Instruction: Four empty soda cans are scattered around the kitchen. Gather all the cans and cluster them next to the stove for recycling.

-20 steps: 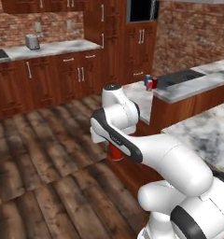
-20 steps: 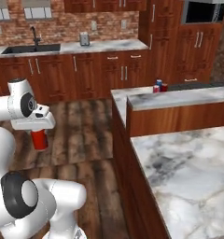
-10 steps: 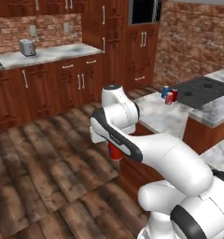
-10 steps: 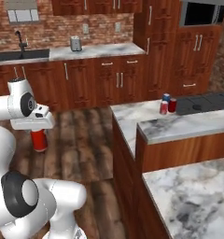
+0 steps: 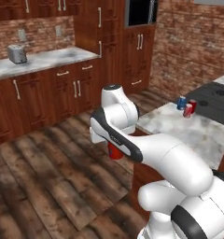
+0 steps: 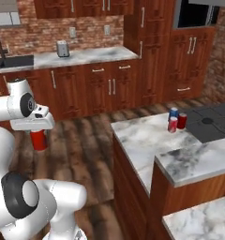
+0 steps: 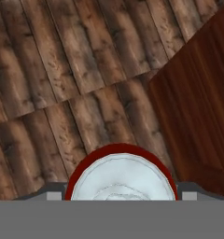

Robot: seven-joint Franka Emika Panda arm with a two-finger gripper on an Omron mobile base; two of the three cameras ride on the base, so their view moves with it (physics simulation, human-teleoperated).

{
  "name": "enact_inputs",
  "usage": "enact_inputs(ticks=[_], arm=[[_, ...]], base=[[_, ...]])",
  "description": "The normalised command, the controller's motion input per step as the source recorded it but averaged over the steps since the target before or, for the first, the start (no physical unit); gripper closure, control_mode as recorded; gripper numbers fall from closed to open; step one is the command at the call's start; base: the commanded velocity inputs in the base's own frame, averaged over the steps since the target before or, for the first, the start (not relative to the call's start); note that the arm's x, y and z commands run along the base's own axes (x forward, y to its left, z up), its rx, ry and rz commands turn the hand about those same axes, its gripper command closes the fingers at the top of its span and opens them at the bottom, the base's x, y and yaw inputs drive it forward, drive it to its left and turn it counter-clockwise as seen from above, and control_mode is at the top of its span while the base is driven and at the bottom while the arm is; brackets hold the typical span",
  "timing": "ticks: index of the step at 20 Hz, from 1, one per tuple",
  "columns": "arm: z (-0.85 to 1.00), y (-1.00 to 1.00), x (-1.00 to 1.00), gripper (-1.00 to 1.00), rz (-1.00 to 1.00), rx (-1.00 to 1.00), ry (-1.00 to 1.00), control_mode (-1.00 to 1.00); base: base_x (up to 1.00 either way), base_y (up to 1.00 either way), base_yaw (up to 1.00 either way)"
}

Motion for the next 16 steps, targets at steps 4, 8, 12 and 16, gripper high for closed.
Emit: enact_inputs(ticks=[4, 8, 12, 16], arm=[[0.00, 0.00, 0.00, 1.00, 0.00, 0.00, 0.00, 1.00], [0.00, 0.00, 0.00, 1.00, 0.00, 0.00, 0.00, 1.00], [0.00, 0.00, 0.00, 1.00, 0.00, 0.00, 0.00, 1.00], [0.00, 0.00, 0.00, 1.00, 0.00, 0.00, 0.00, 1.00]], base=[[0.51, 0.58, -0.24], [0.48, 0.50, -0.28], [0.53, 0.46, -0.29], [0.52, 0.43, -0.30]])
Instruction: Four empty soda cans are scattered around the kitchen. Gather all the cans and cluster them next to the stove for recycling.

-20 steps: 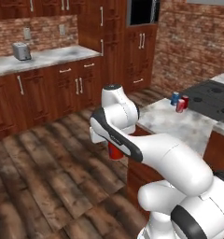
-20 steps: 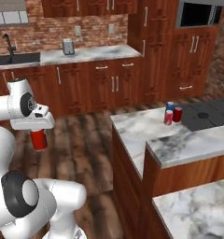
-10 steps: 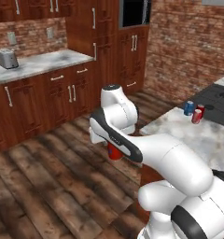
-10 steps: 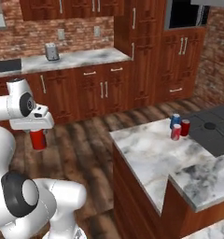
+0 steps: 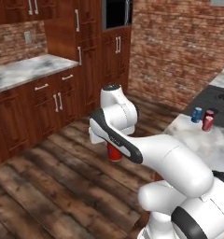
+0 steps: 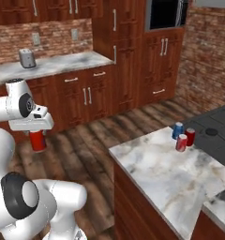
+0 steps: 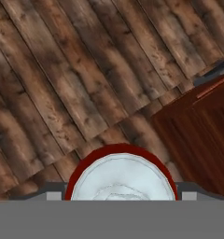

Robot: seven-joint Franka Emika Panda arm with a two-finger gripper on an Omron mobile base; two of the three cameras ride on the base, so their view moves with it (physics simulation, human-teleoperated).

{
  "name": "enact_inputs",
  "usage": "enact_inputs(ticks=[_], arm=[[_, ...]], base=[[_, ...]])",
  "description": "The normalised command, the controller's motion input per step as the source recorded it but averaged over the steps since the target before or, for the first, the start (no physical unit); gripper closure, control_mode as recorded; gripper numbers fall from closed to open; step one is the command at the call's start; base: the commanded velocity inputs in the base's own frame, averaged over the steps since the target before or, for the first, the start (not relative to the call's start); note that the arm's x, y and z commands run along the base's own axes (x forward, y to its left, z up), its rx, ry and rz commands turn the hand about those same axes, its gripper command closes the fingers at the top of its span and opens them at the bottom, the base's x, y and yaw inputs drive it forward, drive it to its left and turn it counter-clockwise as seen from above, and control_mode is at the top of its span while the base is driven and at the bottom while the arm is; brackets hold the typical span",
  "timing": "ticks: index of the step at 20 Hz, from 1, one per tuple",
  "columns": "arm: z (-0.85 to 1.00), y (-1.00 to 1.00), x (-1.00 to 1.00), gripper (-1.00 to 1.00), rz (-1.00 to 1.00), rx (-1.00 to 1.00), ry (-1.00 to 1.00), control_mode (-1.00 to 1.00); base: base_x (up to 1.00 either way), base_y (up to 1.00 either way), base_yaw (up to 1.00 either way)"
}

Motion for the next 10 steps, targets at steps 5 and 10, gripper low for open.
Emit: enact_inputs(ticks=[5, 10], arm=[[0.00, 0.00, 0.00, 1.00, 0.00, 0.00, 0.00, 1.00], [0.00, 0.00, 0.00, 1.00, 0.00, 0.00, 0.00, 1.00]], base=[[0.52, 0.43, -0.31], [0.35, 0.34, -0.36]])
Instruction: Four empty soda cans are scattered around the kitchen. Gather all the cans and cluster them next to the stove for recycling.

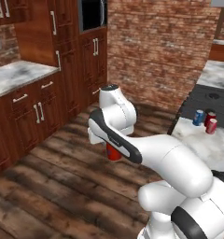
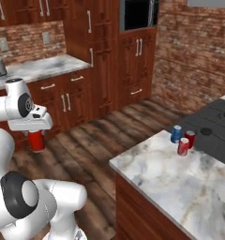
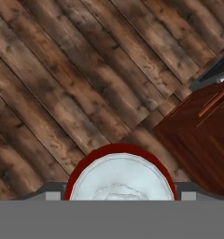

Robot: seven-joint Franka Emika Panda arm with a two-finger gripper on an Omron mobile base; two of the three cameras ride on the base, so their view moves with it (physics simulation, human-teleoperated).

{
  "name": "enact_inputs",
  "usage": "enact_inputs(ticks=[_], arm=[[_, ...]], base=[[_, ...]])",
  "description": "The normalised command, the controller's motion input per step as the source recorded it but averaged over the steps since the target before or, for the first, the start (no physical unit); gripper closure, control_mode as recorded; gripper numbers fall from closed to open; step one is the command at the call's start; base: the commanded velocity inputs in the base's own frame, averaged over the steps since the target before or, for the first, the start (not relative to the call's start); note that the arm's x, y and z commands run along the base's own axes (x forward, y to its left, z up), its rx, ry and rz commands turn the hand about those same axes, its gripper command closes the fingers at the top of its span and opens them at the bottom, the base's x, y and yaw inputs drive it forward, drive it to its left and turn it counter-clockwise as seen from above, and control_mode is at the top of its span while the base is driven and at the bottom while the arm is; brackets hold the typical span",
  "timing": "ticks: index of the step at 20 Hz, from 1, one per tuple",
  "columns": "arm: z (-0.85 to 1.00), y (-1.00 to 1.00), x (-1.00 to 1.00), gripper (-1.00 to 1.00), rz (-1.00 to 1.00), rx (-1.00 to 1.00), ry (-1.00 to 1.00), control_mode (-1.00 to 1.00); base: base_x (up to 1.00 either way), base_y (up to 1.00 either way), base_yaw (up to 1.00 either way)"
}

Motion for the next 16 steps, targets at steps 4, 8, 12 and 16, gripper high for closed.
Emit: enact_inputs(ticks=[4, 8, 12, 16], arm=[[0.00, 0.00, 0.00, 1.00, 0.00, 0.00, 0.00, 1.00], [0.00, 0.00, 0.00, 1.00, 0.00, 0.00, 0.00, 1.00], [0.00, 0.00, 0.00, 1.00, 0.00, 0.00, 0.00, 1.00], [0.00, 0.00, 0.00, 1.00, 0.00, 0.00, 0.00, 1.00]], base=[[0.30, 0.28, -0.39], [0.31, 0.27, -0.39], [0.31, 0.27, -0.39], [0.34, 0.38, -0.35]])
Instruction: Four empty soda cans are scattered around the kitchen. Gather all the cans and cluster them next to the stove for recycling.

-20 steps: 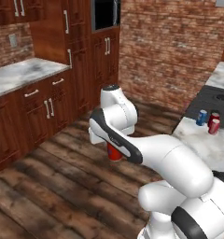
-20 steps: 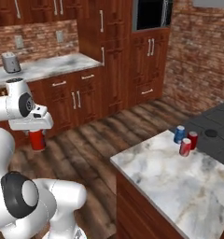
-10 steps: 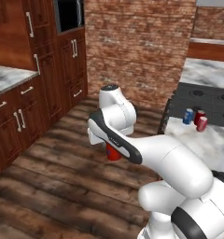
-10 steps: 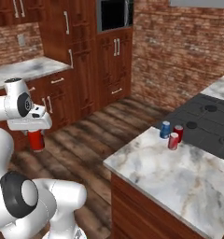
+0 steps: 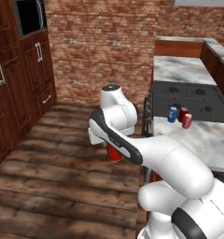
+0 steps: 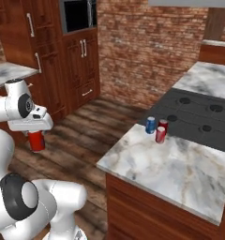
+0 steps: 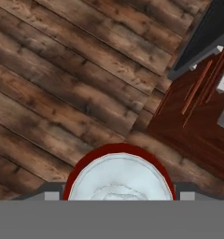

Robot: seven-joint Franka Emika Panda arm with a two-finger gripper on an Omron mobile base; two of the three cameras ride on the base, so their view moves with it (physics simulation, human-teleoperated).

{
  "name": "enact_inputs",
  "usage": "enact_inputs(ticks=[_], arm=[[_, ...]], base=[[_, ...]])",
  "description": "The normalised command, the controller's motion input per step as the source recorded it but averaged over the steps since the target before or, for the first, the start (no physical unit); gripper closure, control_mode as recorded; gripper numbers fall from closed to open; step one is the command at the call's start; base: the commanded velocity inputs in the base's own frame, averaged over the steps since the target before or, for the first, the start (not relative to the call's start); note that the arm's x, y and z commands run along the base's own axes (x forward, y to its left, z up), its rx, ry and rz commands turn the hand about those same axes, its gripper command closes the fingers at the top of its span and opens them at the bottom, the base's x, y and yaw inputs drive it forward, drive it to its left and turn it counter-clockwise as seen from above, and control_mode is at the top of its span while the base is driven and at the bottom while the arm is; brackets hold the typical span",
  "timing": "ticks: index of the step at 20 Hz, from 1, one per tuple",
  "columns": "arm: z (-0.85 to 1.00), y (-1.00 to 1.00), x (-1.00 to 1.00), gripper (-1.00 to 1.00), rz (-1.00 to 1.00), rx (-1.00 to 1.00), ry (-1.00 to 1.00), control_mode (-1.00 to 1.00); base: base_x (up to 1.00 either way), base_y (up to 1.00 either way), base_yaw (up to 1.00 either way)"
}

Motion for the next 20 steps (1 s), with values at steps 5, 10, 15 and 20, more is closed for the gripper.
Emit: enact_inputs(ticks=[5, 10, 15, 20], arm=[[0.00, 0.00, 0.00, 1.00, 0.00, 0.00, 0.00, 1.00], [0.00, 0.00, 0.00, 1.00, 0.00, 0.00, 0.00, 1.00], [0.00, 0.00, 0.00, 1.00, 0.00, 0.00, 0.00, 1.00], [0.00, 0.00, 0.00, 1.00, 0.00, 0.00, 0.00, 1.00]], base=[[0.34, 0.53, -0.29], [0.42, 0.43, -0.32], [0.48, 0.37, -0.34], [0.51, 0.33, -0.34]])
